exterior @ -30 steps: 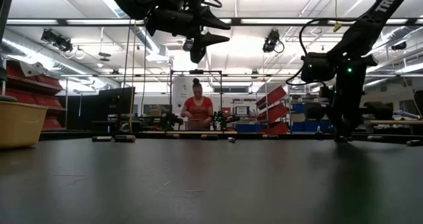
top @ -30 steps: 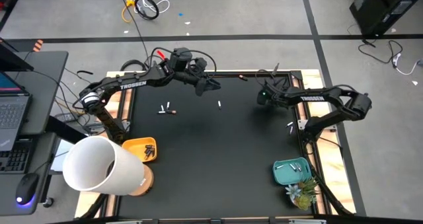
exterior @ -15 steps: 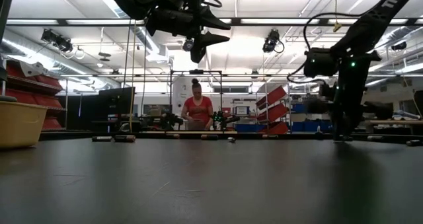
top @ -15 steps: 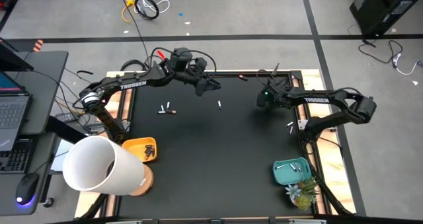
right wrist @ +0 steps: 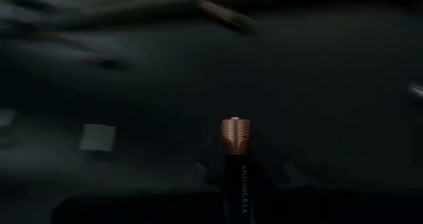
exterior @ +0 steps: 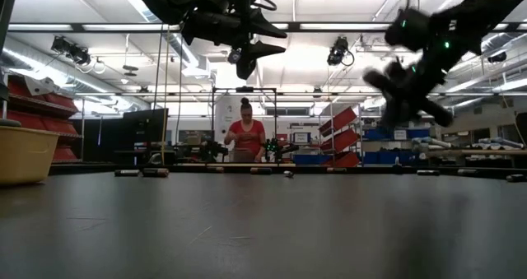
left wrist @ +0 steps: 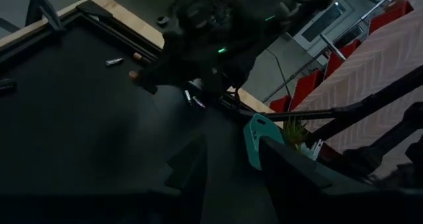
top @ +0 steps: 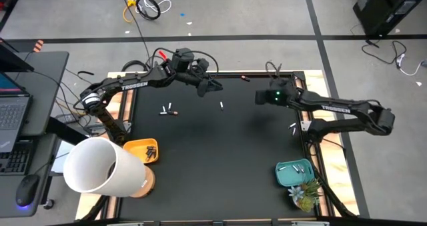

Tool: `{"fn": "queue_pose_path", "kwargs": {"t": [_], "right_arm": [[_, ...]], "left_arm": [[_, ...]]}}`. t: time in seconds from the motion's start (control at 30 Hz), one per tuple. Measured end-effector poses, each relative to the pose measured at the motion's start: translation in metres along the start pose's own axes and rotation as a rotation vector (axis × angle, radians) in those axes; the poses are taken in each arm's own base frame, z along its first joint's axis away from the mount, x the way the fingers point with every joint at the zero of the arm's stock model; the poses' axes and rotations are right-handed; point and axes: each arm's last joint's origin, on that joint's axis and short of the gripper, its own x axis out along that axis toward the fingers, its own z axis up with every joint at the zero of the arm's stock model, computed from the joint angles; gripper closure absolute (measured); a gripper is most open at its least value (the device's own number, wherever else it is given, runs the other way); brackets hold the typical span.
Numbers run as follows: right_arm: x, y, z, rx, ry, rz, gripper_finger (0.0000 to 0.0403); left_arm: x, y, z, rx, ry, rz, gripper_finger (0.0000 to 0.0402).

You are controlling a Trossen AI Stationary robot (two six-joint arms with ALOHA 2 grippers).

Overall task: Sort batteries
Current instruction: Put the black battery into the yellow bin

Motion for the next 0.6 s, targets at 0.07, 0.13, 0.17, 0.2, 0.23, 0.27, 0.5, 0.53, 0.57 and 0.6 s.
{"fn": "queue_pose_path", "kwargs": {"t": [0.07, 0.13, 0.17, 0.2, 0.23, 0.27, 0.5, 0.53, 0.57, 0.6], "right_arm": [[-0.009, 0.016, 0.009, -0.004, -0.106, 0.167, 0.0379], [-0.021, 0.030, 0.020, -0.003, -0.227, 0.329, 0.0379], [-0.027, 0.037, 0.025, -0.003, -0.286, 0.405, 0.0379], [-0.033, 0.043, 0.029, -0.005, -0.339, 0.473, 0.0379], [-0.037, 0.048, 0.032, -0.008, -0.379, 0.534, 0.0379], [-0.041, 0.052, 0.034, -0.012, -0.408, 0.588, 0.0379], [-0.049, 0.072, 0.036, 0.003, -0.481, 0.836, 0.0379], [-0.050, 0.074, 0.036, 0.007, -0.494, 0.861, 0.0379], [-0.050, 0.076, 0.035, 0.010, -0.500, 0.880, 0.0379], [-0.050, 0.078, 0.034, 0.013, -0.508, 0.899, 0.0379]], "left_arm": [[0.000, 0.000, 0.000, -0.002, -0.001, -0.001, 0.0250], [0.000, 0.000, 0.001, -0.014, -0.009, -0.005, 0.0250], [0.000, -0.001, 0.002, -0.019, -0.016, -0.009, 0.0250], [0.000, -0.001, 0.003, -0.029, -0.026, -0.016, 0.0250], [0.000, -0.002, 0.005, -0.039, -0.041, -0.028, 0.0250], [0.000, -0.004, 0.007, -0.045, -0.058, -0.049, 0.0250], [0.001, -0.017, 0.019, 0.009, -0.178, -0.121, 0.0249], [0.002, -0.018, 0.018, 0.013, -0.181, -0.120, 0.0248], [0.003, -0.019, 0.018, 0.014, -0.184, -0.117, 0.0248], [0.003, -0.020, 0.018, 0.017, -0.185, -0.117, 0.0246]]}}
